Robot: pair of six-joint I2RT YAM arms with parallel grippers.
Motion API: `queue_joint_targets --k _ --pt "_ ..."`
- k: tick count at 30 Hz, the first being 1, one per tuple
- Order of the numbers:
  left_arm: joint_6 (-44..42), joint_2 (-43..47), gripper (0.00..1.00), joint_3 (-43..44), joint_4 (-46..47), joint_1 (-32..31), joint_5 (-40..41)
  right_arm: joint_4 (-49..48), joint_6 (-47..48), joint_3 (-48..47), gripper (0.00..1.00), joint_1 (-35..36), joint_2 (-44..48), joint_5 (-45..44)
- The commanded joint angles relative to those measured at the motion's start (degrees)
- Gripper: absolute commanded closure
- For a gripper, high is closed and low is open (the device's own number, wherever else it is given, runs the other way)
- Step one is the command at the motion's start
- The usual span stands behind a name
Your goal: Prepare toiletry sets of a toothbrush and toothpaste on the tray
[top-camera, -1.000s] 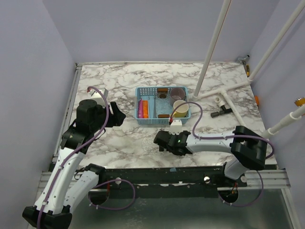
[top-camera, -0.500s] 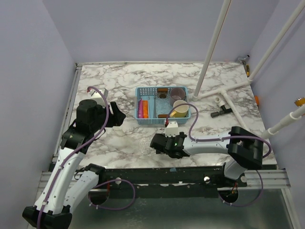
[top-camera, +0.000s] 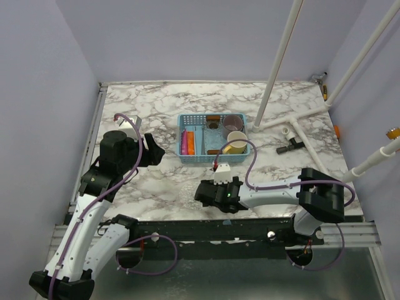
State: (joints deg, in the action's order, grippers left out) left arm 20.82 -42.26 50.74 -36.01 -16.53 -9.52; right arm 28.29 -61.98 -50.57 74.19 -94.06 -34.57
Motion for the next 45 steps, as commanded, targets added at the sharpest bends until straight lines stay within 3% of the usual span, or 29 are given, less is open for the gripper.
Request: queue_joint_targets --k 1,14,22,35,45 --pt "0.4 0.8 0.35 -0.6 0.9 -0.2 1.3 1.0 -4.0 1.3 0.01 1.7 -3.2 5.2" --pt "0.4 0.7 0.35 -0.8 0.9 -0.2 1.5 9.2 1.0 -8.8 0.00 1.6 1.0 -2.8" --pt "0.4 0.8 0.34 -0.8 0.9 -0.1 1.7 12.1 9.8 -15.3 0.00 -3.2 5.1 -6.2" --pt "0.5 0.5 0.33 -1.0 1.5 -0.2 1.3 6.7 31.3 -24.2 0.03 -19.5 7.7 2.5" --pt "0.7 1.1 0.30 -0.8 -0.8 -0.2 -0.9 4.8 38.0 -30.9 0.13 -30.0 1.8 10.1"
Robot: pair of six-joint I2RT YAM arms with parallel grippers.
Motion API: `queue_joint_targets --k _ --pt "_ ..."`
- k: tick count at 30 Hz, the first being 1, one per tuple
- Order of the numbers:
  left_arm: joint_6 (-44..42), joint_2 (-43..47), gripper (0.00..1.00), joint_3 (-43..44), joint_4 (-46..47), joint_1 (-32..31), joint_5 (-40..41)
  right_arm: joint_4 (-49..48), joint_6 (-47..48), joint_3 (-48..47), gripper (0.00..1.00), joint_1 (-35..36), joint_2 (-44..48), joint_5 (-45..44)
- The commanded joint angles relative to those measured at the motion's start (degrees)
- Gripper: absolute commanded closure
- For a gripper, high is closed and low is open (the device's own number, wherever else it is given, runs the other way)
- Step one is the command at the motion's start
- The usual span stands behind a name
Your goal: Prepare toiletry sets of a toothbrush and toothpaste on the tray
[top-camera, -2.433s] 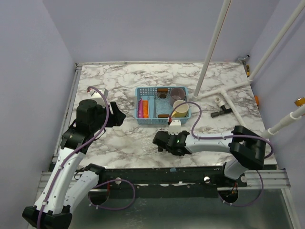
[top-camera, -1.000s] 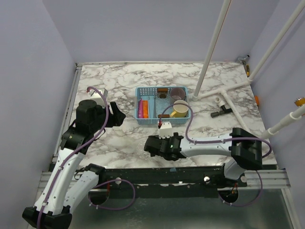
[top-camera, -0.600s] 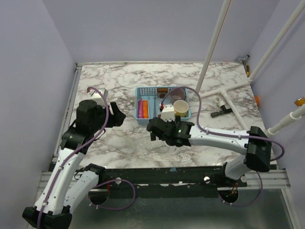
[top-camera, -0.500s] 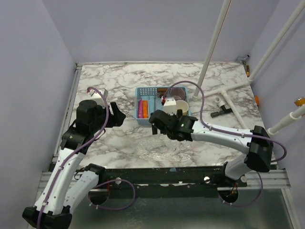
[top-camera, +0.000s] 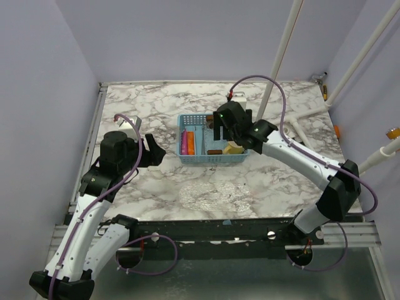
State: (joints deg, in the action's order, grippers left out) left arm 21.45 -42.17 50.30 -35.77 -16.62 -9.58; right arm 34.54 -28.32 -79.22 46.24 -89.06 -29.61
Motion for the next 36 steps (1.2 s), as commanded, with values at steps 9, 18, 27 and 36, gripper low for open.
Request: queue_joint_targets --k 9,18,27,36 --pt "-1.0 1.8 0.30 -3.8 -0.5 -0.1 -2.4 -2.8 8.7 -2.1 0.28 -6.6 -7.5 13.1" --pt "-1.1 2.9 0.29 -4.4 -0.3 -0.2 -2.3 -3.8 8.3 0.0 0.42 -8.1 -10.7 13.8" --pt "-1.3 3.6 0.29 -4.3 -0.5 -0.2 -1.3 -4.2 8.0 0.6 0.57 -8.5 -12.6 14.5" --pt "-1.3 3.8 0.29 -4.3 -0.6 -0.2 -1.2 -4.3 7.7 1.6 0.67 -9.0 -14.1 14.9"
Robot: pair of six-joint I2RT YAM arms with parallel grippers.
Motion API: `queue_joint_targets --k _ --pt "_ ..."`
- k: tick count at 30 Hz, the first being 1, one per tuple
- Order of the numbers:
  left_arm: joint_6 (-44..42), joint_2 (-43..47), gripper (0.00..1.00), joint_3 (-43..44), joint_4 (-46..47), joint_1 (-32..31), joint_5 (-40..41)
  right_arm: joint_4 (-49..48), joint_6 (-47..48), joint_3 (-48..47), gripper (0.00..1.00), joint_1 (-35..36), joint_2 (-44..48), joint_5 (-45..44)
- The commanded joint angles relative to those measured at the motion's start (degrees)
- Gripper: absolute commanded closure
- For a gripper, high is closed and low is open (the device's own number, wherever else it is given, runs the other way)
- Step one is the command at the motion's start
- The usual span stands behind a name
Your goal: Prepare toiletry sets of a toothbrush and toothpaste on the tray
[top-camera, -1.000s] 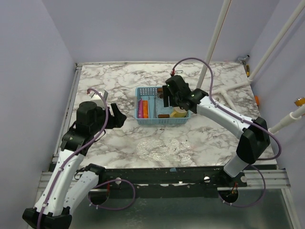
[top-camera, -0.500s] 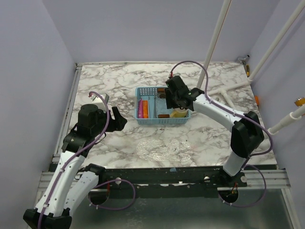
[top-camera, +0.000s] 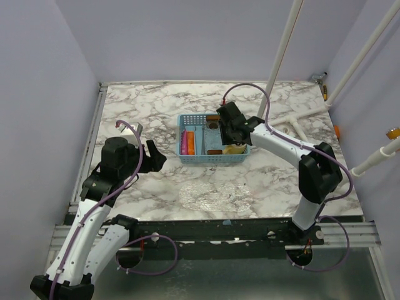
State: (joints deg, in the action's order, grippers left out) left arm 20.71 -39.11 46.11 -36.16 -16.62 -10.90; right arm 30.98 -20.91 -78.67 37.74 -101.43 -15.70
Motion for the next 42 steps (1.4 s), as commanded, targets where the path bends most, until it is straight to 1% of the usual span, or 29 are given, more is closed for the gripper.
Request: queue_joint_targets --k 1,4,7,11,12,19,24,33,38,42 --pt "-0.6 0.7 0.29 0.0 -0.2 -0.2 0.2 -0.7 0.2 1.1 0.68 -0.5 -1.9 1.0" --pt "-0.6 0.8 0.29 -0.1 -0.3 -0.2 0.3 -0.7 0.1 1.1 0.74 -0.5 -2.4 0.9" --pt "-0.6 0.9 0.29 -0.1 -0.3 -0.2 0.4 -0.7 0.1 1.1 0.83 -0.5 -2.8 0.9" --pt "-0.6 0.9 0.29 -0.1 -0.3 -0.2 0.5 -0.7 0.2 0.9 0.99 -0.5 -2.4 0.4" --pt "-0.6 0.8 0.29 -0.1 -0.3 -0.2 0.5 -0.5 0.3 0.6 1.00 -0.5 -2.3 0.3" --pt "-0.6 0.6 0.29 -0.1 -0.2 -0.2 0.3 2.1 0.8 -3.1 1.00 -0.5 -0.6 -3.1" --pt "-0.4 0.7 0.29 -0.1 -0.1 -0.2 0.1 4.2 2.8 -6.3 1.00 -0.5 1.5 -6.5" --pt "-0.4 1.4 0.29 -0.1 -0.1 -0.2 0.0 8.5 2.4 -9.9 0.99 -0.2 5.5 -6.4" --pt "-0.2 2.2 0.28 -0.1 -0.2 -0.2 0.6 10.6 0.8 -10.6 0.99 2.4 7.8 -6.7" --pt "-0.2 3.0 0.28 0.0 -0.4 -0.2 1.6 13.0 -1.3 -11.7 1.00 7.0 8.7 -8.5"
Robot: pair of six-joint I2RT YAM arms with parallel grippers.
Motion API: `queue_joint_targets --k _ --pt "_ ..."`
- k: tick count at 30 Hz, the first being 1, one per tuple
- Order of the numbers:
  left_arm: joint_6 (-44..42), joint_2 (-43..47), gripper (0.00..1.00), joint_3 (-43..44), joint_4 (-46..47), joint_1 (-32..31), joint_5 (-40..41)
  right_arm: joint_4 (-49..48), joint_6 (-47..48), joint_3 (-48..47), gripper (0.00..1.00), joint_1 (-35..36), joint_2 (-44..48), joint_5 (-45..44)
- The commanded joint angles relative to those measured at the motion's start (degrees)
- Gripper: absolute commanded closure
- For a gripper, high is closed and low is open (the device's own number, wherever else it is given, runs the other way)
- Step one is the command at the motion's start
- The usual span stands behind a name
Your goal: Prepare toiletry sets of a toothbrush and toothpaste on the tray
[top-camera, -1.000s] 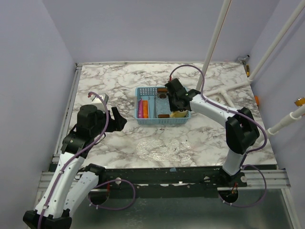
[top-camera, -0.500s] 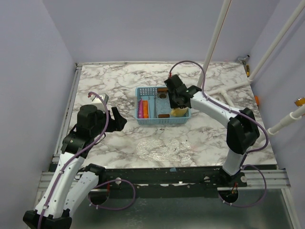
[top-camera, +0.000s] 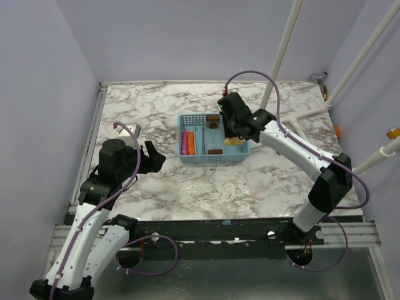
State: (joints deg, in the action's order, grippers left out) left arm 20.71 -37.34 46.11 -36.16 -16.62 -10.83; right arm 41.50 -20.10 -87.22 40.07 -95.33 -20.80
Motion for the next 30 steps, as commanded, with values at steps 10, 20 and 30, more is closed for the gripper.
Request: queue_joint_targets --k 10,20,30 --pt "0.3 4.4 0.28 0.0 -1.0 -0.2 4.5 7.1 -11.8 -4.1 1.00 17.0 4.6 -7.4" --pt "0.9 8.7 0.28 0.1 -1.4 -0.2 9.3 5.3 -24.6 -0.7 0.99 30.4 1.1 -12.2" --pt "1.9 14.5 0.25 -0.1 -1.7 -0.1 14.2 4.1 -32.5 -0.5 1.00 36.3 -4.9 -15.1"
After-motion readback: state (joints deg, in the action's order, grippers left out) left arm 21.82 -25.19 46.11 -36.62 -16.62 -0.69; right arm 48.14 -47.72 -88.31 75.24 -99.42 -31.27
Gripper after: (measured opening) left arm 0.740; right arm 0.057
